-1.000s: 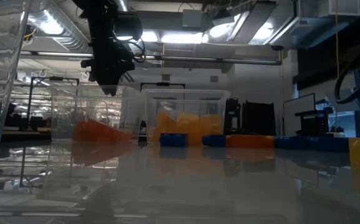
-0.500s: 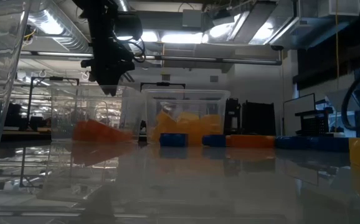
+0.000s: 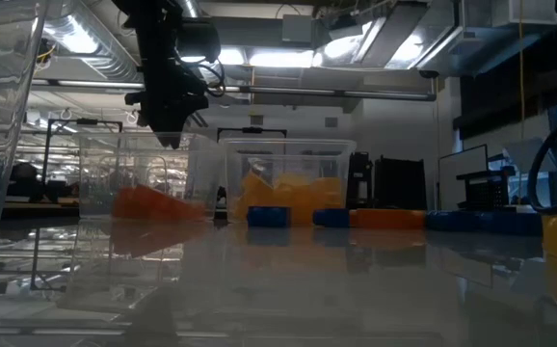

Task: Sort blocks
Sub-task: Put the orange game piece into the top left transparent bin

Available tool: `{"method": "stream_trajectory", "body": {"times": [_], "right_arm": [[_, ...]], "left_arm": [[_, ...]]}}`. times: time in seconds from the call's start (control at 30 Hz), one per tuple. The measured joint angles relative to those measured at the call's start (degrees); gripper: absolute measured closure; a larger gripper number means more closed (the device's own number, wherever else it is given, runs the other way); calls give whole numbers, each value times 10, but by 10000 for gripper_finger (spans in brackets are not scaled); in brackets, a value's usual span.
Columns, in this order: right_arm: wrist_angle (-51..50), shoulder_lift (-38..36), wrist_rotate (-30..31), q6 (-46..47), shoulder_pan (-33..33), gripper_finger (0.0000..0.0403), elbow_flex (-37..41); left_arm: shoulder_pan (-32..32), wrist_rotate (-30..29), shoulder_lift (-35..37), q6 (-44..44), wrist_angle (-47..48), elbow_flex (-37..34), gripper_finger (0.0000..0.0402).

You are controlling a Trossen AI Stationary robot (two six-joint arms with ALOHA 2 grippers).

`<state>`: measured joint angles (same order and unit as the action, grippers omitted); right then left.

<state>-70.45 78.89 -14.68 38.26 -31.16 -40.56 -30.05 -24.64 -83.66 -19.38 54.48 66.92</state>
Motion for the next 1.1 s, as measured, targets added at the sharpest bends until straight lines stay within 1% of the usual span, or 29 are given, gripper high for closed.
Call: {"method": "stream_trajectory", "body": {"times": [0.27, 0.4, 0.5, 0.67, 0.83, 1.1], "right_arm": [[15, -1, -1, -1, 0, 257, -1], [15, -1, -2, -1, 0, 283, -1], [16, -1, -3, -1, 0, 285, -1], [16, -1, -3, 0, 0, 273, 0], [16, -1, -2, 0, 0, 279, 0], [17, -1, 0, 3, 1, 277, 0]], "left_arm": [[0, 0, 0, -1, 0, 0, 270], [0, 0, 0, -1, 0, 0, 270], [0, 0, 0, -1, 0, 0, 270], [0, 0, 0, 1, 0, 0, 270], [0, 0, 0, 31, 1, 0, 270], [0, 0, 3, 33, 2, 0, 270]]}}
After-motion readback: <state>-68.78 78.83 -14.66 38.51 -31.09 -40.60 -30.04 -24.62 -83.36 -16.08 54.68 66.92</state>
